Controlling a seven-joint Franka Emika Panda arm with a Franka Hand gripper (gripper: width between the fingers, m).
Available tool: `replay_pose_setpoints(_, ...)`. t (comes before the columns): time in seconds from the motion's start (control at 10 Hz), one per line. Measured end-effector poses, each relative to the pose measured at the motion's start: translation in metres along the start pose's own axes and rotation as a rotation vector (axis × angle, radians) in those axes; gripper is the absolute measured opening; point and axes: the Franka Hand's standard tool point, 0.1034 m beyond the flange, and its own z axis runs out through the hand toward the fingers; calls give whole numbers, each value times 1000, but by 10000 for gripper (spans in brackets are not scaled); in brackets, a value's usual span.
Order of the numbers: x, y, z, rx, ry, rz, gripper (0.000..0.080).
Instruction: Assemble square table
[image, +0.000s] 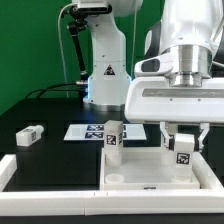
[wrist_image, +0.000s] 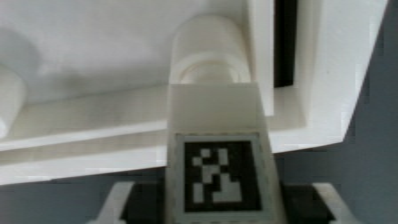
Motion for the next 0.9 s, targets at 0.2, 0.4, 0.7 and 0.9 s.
replay_pose_setpoints(0.2, 0, 0, 0, -1, -1, -2, 515)
replay_pose_setpoints(0.4, 0, 0, 0, -1, -1, -6, 625)
replay_pose_setpoints(0.7, 0, 1, 0, -1, -1, -11, 648)
replay_pose_setpoints(0.9, 0, 0, 0, -1, -1, -12, 649)
